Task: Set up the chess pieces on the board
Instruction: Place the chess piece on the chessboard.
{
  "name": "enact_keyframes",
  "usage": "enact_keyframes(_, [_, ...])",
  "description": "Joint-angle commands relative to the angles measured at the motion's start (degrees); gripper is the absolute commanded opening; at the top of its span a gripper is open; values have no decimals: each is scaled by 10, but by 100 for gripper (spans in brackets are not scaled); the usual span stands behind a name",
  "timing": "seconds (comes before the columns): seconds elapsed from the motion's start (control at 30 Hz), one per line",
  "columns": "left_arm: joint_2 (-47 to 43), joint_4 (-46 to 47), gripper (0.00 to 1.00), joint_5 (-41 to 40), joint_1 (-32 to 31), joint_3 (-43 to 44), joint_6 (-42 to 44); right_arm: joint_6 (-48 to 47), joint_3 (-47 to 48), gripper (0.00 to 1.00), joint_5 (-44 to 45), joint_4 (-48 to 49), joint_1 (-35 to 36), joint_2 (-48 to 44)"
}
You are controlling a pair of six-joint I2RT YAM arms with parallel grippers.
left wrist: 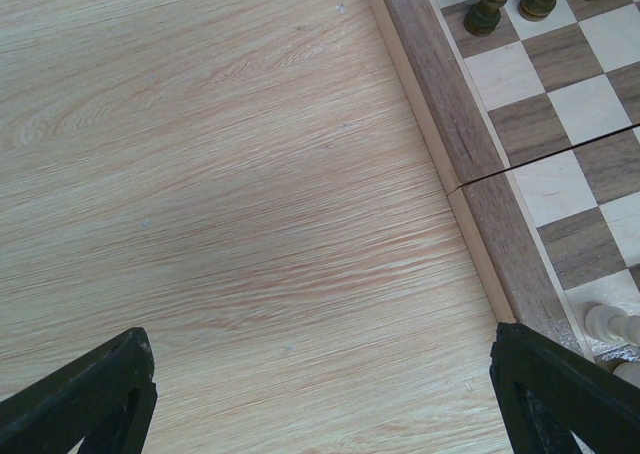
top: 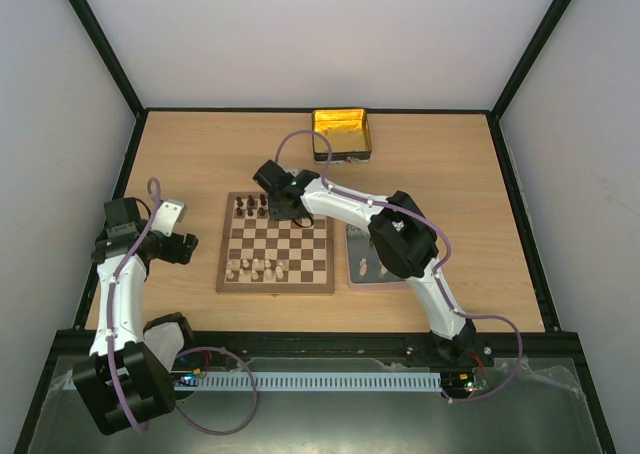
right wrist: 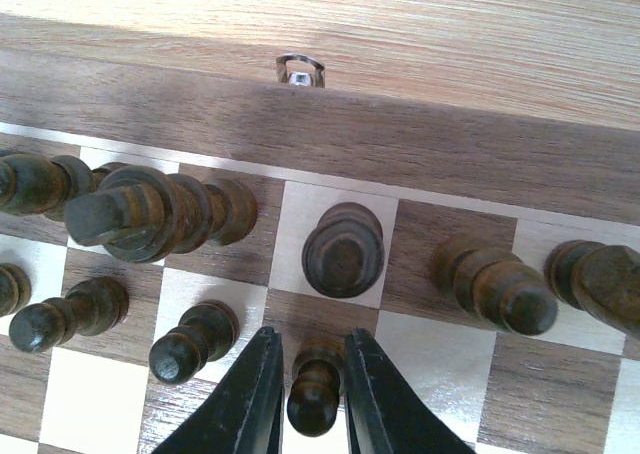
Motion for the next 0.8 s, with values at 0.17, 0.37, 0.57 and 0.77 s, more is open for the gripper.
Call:
enact_keyframes(0.17, [-6, -7, 91, 12, 5, -5, 5, -2, 20, 16, 3, -18, 4, -1])
enact_keyframes(0.37, [-7, -7, 91, 12, 6, -6, 5, 0, 19, 15, -1, -16, 4, 2])
enact_keyframes(0.57, [-7, -8, 91, 12, 6, -5, 6, 1, 19, 15, -5, -12, 5, 3])
enact_keyframes(0.77, [-8, -7, 91, 13, 7, -6, 6, 3, 17, 15, -6, -11, 5, 3])
